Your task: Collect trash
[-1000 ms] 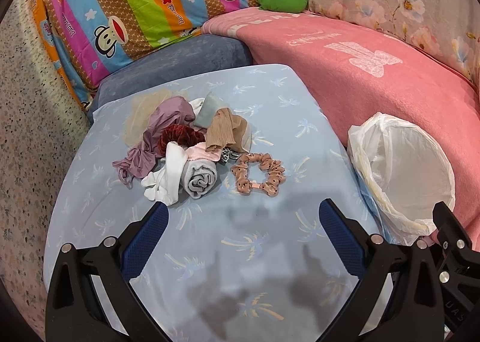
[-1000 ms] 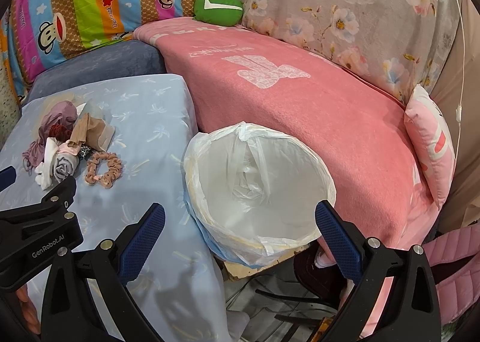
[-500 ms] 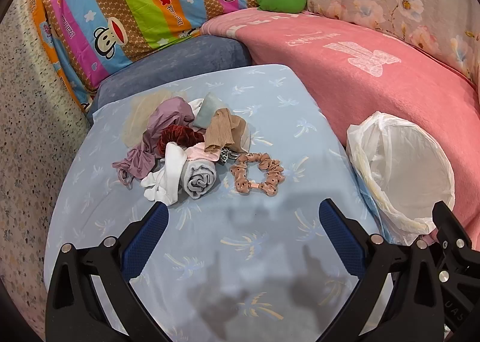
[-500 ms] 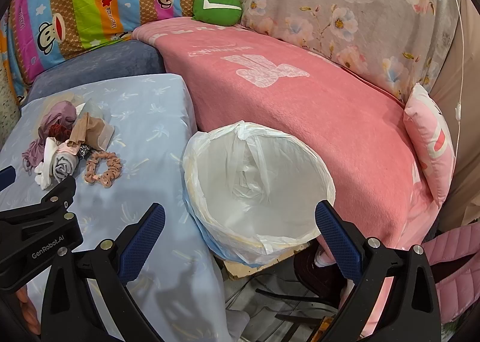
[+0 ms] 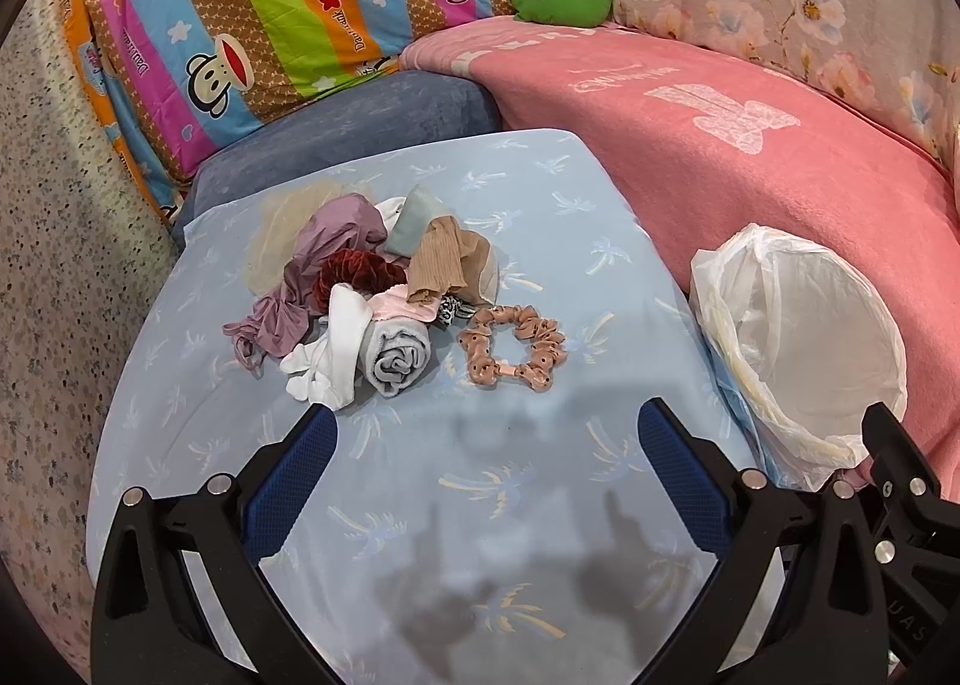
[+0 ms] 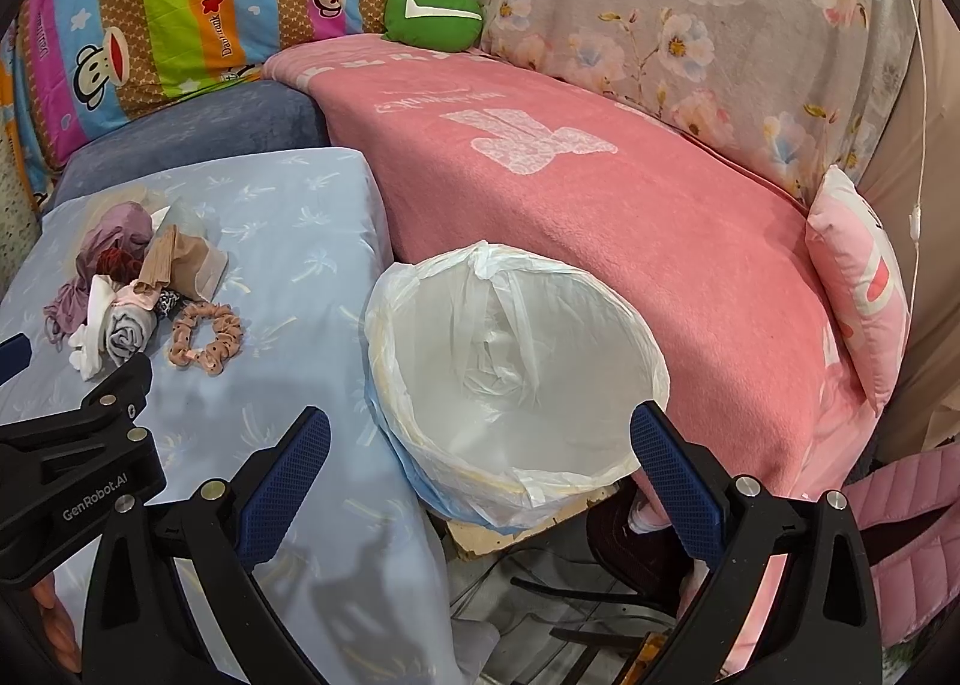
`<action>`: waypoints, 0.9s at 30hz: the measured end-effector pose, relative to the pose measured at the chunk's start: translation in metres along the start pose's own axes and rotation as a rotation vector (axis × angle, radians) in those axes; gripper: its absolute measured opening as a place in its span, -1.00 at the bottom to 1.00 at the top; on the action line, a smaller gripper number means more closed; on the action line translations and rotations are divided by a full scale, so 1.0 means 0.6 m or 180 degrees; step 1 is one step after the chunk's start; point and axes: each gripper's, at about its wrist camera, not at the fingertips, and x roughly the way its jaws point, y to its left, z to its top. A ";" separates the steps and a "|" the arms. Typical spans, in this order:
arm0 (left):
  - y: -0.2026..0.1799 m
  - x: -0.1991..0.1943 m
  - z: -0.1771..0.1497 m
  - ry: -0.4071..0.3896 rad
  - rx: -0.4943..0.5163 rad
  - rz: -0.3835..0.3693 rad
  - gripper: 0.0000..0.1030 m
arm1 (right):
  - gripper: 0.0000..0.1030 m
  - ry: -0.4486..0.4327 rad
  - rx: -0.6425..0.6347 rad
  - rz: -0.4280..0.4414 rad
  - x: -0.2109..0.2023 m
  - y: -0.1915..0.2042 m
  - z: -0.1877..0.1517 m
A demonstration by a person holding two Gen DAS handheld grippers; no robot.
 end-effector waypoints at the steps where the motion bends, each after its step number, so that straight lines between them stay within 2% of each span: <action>1: 0.000 0.000 -0.001 0.0002 -0.0002 -0.0005 0.87 | 0.88 0.0005 0.0006 -0.0001 0.000 -0.001 -0.002; 18: 0.031 0.020 -0.006 -0.0010 0.0013 -0.0142 0.87 | 0.88 0.0001 0.0043 0.0027 0.004 0.018 -0.004; 27: 0.111 0.051 0.004 -0.0040 -0.0178 -0.0090 0.86 | 0.88 0.0003 0.0019 0.0144 0.016 0.051 0.003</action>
